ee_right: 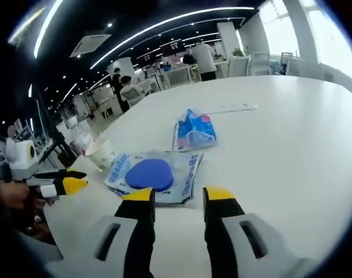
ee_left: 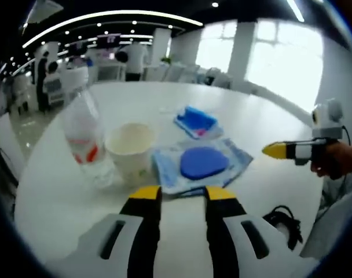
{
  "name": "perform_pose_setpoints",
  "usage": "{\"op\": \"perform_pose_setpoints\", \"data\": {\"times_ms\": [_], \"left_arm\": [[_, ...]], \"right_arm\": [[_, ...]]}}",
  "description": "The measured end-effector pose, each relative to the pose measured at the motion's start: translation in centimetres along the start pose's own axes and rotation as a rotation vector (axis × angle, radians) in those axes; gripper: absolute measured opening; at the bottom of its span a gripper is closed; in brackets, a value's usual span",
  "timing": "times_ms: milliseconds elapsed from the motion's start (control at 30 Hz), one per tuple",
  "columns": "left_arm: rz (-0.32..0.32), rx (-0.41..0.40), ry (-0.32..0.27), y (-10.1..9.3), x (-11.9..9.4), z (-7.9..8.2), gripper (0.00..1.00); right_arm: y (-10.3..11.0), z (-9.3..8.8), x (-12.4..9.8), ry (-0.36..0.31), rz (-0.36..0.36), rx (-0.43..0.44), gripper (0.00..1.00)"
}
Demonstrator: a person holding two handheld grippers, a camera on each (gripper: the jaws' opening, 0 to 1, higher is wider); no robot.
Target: Arrange the tabletop items into an orderly group along one side of the table until the central work area is clear of visible clutter.
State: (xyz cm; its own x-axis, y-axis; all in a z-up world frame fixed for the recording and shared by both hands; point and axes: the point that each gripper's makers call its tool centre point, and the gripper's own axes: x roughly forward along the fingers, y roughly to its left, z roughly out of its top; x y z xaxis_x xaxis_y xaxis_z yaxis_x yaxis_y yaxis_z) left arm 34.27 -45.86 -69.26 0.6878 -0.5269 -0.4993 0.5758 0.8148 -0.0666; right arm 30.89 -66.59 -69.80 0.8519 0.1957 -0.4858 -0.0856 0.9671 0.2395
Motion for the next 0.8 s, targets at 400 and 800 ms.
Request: {"op": "perform_pose_setpoints", "data": {"times_ms": [400,800], "left_arm": [[0.001,0.044,-0.102,-0.9,-5.6,2.3,0.36],[0.062,0.204,-0.173,-0.3,-12.7,4.4,0.39]], "right_arm": [[2.8,0.9,-4.2,-0.049,0.077,-0.182,0.68],[5.2,0.8,-7.8,-0.068,0.119,-0.262,0.93]]}}
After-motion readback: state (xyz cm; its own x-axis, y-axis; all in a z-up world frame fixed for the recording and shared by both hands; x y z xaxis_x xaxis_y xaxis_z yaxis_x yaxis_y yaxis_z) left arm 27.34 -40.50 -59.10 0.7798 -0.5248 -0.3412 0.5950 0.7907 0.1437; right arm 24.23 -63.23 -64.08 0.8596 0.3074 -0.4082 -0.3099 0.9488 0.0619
